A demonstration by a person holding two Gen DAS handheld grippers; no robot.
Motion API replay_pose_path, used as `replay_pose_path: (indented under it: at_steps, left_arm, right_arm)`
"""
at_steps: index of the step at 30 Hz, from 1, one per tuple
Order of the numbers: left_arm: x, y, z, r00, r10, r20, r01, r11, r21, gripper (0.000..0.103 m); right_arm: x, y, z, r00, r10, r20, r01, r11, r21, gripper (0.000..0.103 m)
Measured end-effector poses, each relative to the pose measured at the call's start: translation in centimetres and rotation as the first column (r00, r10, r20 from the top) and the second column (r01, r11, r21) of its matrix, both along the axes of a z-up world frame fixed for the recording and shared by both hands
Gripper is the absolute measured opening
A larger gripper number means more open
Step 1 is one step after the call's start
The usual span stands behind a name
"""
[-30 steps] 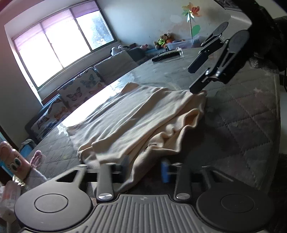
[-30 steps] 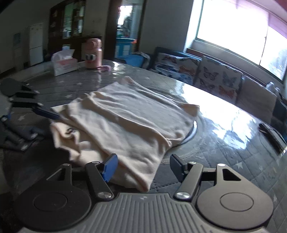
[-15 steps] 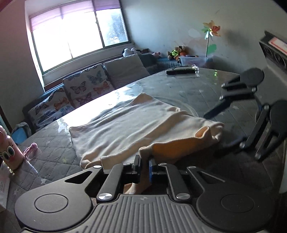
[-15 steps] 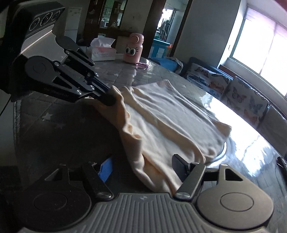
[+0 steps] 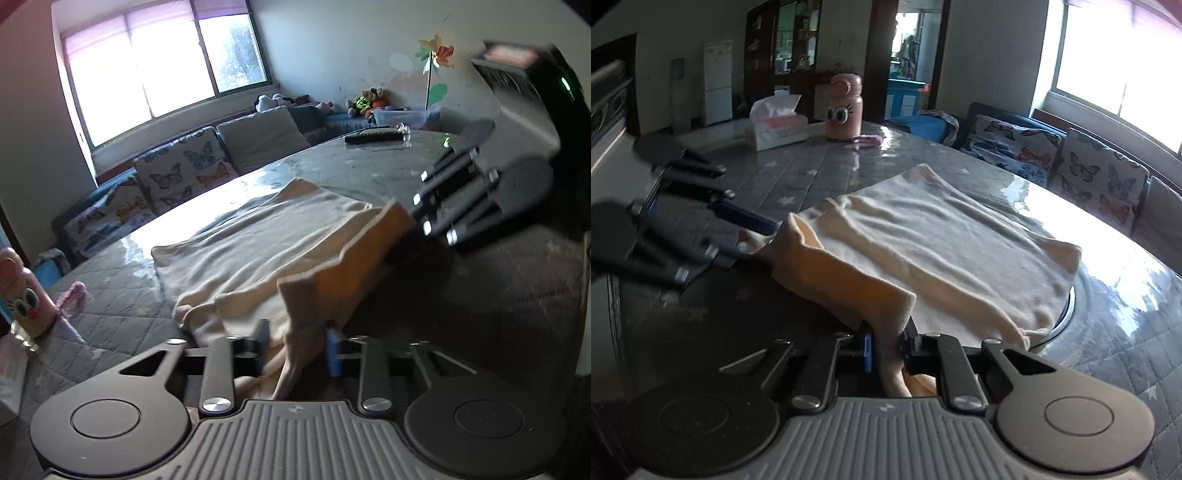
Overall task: Fold clothes
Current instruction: 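Grasp the hem with the left gripper while the right gripper grasps beside it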
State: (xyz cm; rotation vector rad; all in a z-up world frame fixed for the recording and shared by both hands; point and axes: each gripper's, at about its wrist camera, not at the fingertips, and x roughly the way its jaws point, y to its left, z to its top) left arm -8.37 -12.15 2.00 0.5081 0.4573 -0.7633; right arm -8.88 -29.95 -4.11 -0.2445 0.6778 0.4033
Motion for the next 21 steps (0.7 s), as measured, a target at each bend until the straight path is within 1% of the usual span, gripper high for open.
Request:
replay_pose_path:
  at_steps: [5,7,8,9,11,12,16,21]
  left_arm:
    - [-0.8,-0.2,-1.4,0.998,0.007,0.069,-0.012,0.997,0.074,0.039]
    - [-0.8,-0.3,-2.0,0.996,0.007,0.085,-0.016,0.994,0.105,0.039]
    - [-0.7,-0.4,-2.3,0.996,0.006,0.088,-0.017,0.993,0.119,0.034]
    - [-0.6,-0.4,-2.5,0.996,0.009,0.094,-0.021,0.992,0.127,0.021]
    - [-0.5,-0.1,-2.3,0.996,0.018,0.088,-0.028,0.992,0.119,0.010]
    - [-0.5,0.1,-2.0,0.996,0.019,0.082,-0.028,0.994,0.105,0.006]
    - [-1.2,0.8,-0.5,0.996,0.012,0.085,-0.018,0.997,0.069,0.005]
    - [-4.0,2.1,1.2,0.997,-0.019,0.072,0.015,0.999,0.050,0.005]
  right_arm:
    - [0.3,-0.2,0.7,1.000,-0.026,0.008,0.026,0.999,0.024,0.012]
    - [0.3,-0.3,0.8,0.999,-0.034,0.014,0.033,0.999,0.032,0.011]
    - [0.2,-0.3,0.8,0.999,-0.037,0.017,0.037,0.999,0.035,0.011]
    - [0.2,-0.3,0.8,0.999,-0.040,0.020,0.039,0.999,0.038,0.011]
    - [-0.1,-0.2,0.7,0.999,-0.042,0.025,0.041,0.998,0.040,0.010]
    - [-0.3,-0.2,0.8,0.999,-0.042,0.028,0.041,0.998,0.042,0.010]
    - [-1.3,-0.2,1.5,0.998,-0.041,0.045,0.038,0.998,0.055,0.009]
    - [-4.2,-0.6,3.1,0.999,0.000,0.045,-0.004,0.997,0.083,0.009]
